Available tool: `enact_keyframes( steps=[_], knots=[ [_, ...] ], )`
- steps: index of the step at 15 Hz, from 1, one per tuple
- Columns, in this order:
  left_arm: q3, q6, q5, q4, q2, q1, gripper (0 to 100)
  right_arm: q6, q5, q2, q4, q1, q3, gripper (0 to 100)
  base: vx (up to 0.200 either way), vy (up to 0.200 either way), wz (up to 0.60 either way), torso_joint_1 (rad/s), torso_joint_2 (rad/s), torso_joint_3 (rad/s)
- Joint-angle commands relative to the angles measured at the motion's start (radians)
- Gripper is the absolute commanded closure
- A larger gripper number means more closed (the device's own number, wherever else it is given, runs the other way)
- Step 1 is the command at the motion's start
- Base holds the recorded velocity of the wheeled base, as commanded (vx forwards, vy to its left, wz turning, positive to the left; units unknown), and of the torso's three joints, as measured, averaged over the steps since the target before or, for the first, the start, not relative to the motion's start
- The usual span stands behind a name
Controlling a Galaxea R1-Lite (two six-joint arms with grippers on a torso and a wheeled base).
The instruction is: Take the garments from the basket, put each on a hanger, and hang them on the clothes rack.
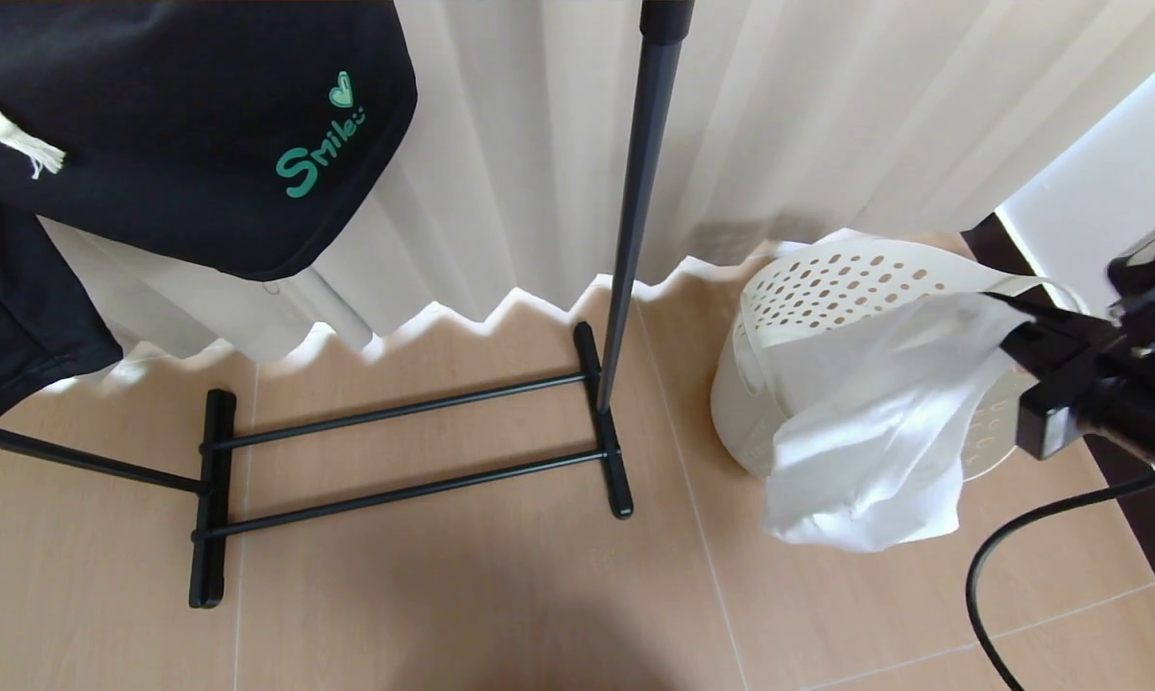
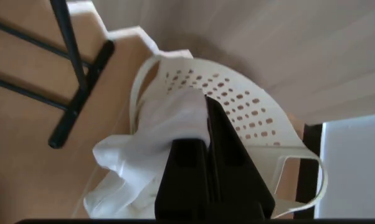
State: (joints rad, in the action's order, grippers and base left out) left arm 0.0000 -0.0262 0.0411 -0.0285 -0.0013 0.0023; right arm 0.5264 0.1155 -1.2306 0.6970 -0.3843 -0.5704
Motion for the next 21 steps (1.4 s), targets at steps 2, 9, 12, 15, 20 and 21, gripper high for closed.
enact_keyframes(
  steps=[2, 9, 12, 15, 20, 21],
  knots=[
    [0.000, 0.000, 0.000, -0.001, 0.001, 0.001, 0, -0.020, -0.083, 0.137, -0.039, -0.039, -0.011, 100, 0.000, 0.000, 0.00, 0.000, 0.00, 0.000],
    [0.000, 0.000, -0.003, 0.002, 0.001, 0.001, 0, -0.020, -0.102, 0.120, -0.045, -0.035, -0.003, 100, 0.000, 0.000, 0.00, 0.000, 0.00, 0.000],
    [0.000, 0.000, -0.003, 0.004, 0.001, -0.001, 0, -0.020, -0.102, 0.120, -0.048, -0.035, -0.002, 100, 0.000, 0.000, 0.00, -0.002, 0.00, 0.080],
    [0.000, -0.001, -0.003, 0.002, 0.001, -0.001, 0, -0.020, -0.102, 0.120, -0.048, -0.035, -0.002, 100, 0.000, 0.000, 0.00, 0.004, 0.01, 0.181],
    [0.000, -0.003, -0.003, 0.002, 0.001, -0.001, 0, -0.020, -0.103, 0.119, -0.048, -0.035, -0.005, 100, 0.000, 0.000, 0.00, -0.001, 0.00, 0.199],
    [0.000, -0.003, -0.003, 0.004, 0.001, -0.001, 0, -0.020, -0.103, 0.119, -0.048, -0.035, -0.005, 100, 0.000, 0.000, 0.00, -0.002, 0.00, 0.212]
  ],
)
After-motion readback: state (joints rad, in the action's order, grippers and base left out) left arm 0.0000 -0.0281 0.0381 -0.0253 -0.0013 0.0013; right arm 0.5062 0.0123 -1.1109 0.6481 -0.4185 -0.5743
